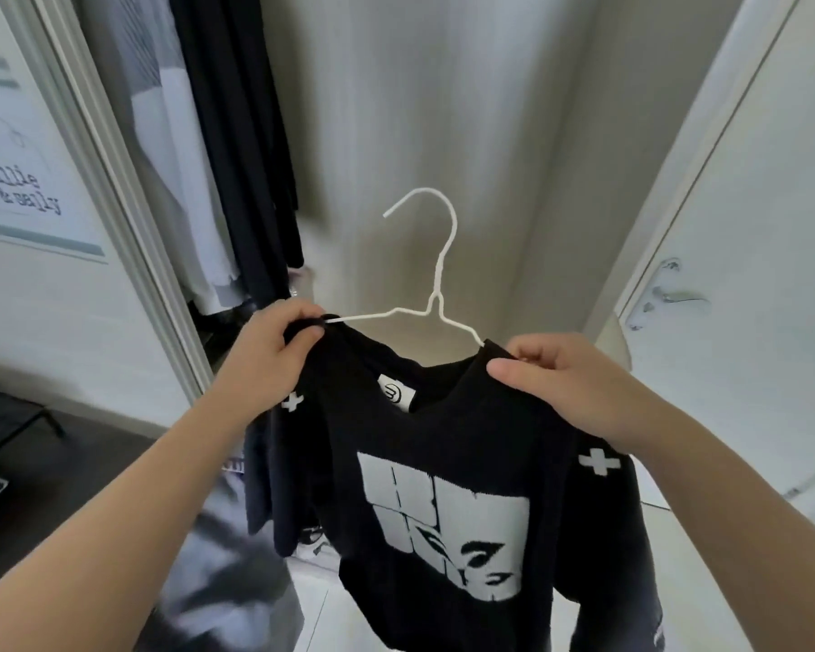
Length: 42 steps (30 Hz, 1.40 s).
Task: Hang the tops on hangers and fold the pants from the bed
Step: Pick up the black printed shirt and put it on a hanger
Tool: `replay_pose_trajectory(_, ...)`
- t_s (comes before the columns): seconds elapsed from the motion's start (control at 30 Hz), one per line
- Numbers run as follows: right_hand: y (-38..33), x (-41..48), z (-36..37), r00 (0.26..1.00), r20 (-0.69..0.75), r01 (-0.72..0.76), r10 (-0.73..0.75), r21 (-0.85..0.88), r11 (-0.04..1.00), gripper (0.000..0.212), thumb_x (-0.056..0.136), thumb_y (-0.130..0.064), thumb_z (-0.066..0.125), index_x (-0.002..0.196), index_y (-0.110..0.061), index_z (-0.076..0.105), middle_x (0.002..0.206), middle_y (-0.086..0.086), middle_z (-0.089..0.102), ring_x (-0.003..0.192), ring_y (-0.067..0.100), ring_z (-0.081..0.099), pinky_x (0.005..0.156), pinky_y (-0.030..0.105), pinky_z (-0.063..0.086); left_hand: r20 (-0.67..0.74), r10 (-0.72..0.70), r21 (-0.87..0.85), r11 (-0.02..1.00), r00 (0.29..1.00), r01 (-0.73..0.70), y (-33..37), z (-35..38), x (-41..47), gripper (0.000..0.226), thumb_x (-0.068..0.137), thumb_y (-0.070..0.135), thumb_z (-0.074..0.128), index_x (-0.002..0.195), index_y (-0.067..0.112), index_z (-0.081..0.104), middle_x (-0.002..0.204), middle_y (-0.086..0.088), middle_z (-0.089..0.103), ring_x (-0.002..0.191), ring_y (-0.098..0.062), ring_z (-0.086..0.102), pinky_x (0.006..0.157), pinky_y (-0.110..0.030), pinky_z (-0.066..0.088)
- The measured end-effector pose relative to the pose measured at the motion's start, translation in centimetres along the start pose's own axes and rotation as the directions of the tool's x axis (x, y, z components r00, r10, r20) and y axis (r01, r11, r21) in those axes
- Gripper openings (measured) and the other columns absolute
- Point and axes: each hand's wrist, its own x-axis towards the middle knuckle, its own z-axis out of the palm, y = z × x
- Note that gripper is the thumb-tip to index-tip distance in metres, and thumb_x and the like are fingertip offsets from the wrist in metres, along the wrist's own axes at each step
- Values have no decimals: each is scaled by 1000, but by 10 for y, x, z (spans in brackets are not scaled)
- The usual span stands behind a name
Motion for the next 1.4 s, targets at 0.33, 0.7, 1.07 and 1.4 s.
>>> replay_pose_trajectory(0.33, -66, 65, 0, 940, -327, 12, 99, 321, 947, 26, 96, -23, 63, 71, -15, 69, 72, 7, 68, 64, 18, 66, 57, 22, 53, 90, 149, -51, 988, 985, -144, 29, -35, 117, 16, 97, 24, 63, 110, 33, 69, 110, 20, 67, 115, 0, 58, 102, -30, 45)
replay_pose_trajectory(0.7, -164, 190, -12, 830, -557, 271, 30, 449, 851, 37, 95, -8, 55, 61, -18, 64, 56, -1, 62, 47, 12, 59, 45, 16, 44, 150, 311, -237, 933, 938, -272, 91, -85, 178, 10, 96, 37, 63, 94, 36, 73, 97, 16, 74, 99, -4, 67, 100, -40, 50)
replay_pose_trajectory(1.07, -302, 308, -57, 735, -617, 533, -282, 267, 803, 14, 96, -16, 62, 87, -11, 52, 64, 4, 51, 50, 15, 50, 45, 21, 42, 71, 293, -26, 956, 953, -292, 146, -154, 245, 52, 61, 80, 61, 85, 34, 62, 83, 17, 69, 70, 1, 65, 60, -15, 52)
replay_pose_trajectory(1.4, -415, 379, -139, 620, -623, 654, -477, 75, 753, 27, 93, -11, 60, 70, -16, 46, 61, 6, 47, 50, 18, 49, 49, 25, 38, -43, 472, 387, 821, 881, -420, 197, -198, 337, 10, 93, 20, 55, 102, 22, 51, 90, 1, 64, 77, -20, 65, 72, -45, 59)
